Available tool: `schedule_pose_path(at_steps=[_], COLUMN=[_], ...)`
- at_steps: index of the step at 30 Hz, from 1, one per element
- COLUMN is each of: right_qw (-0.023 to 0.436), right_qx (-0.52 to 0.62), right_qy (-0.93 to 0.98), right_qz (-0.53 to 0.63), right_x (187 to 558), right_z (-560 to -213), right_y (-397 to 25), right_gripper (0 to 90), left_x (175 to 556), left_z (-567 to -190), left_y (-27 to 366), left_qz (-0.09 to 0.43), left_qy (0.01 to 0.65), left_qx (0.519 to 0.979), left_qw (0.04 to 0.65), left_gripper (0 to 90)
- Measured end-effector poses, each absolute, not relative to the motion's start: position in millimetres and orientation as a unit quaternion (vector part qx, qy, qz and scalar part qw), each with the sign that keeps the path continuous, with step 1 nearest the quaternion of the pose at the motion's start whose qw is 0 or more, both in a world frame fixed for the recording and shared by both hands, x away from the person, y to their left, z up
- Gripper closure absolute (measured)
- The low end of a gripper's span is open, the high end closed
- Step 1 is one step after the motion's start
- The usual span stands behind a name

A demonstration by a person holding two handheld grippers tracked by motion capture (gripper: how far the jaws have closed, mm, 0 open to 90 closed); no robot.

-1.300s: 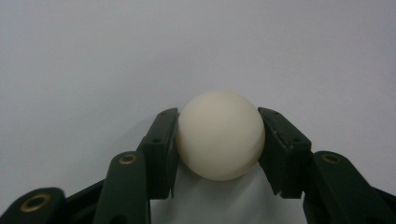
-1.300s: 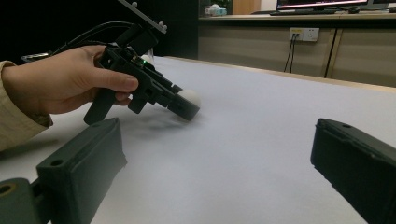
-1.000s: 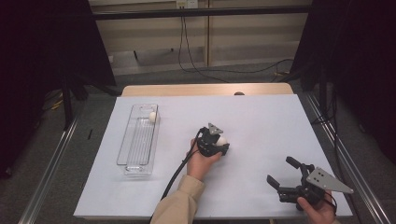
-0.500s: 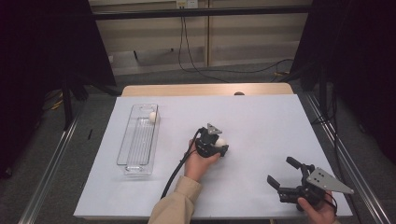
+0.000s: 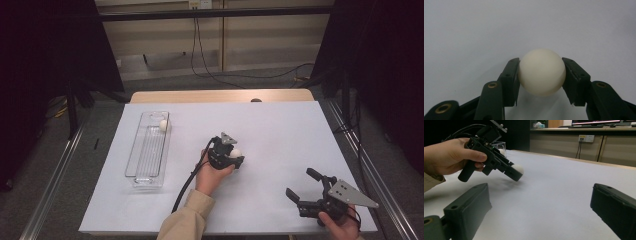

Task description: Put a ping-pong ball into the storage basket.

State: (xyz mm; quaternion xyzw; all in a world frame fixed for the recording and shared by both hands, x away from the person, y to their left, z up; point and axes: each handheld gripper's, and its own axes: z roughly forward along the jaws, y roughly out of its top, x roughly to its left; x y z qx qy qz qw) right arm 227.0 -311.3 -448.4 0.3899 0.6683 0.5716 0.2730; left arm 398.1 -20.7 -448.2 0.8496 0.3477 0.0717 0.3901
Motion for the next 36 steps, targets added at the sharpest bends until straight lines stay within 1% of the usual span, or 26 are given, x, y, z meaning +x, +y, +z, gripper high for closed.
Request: schedule_pose_path(at_steps=[11,36], right_qw=[0.273,0.272], right_qx=[0.39,0.389], right_qy=[0.668,0.669], right_qz=[0.572,0.572], right_x=[226.9,227.0], right_z=[-448.4,-448.4], right_y=[-310.9,-310.2], right_gripper=[2.2,2.2], left_x=[395.5,391.0], left_z=[-443.5,-438.0], left_y=[-16.8,-4.7], left_qz=[0.069,0.064], left_qy=[0.343,0.352], left_qx=[0.855,0.849], left_qw=[0.382,0.388], left_gripper=[51.1,51.2])
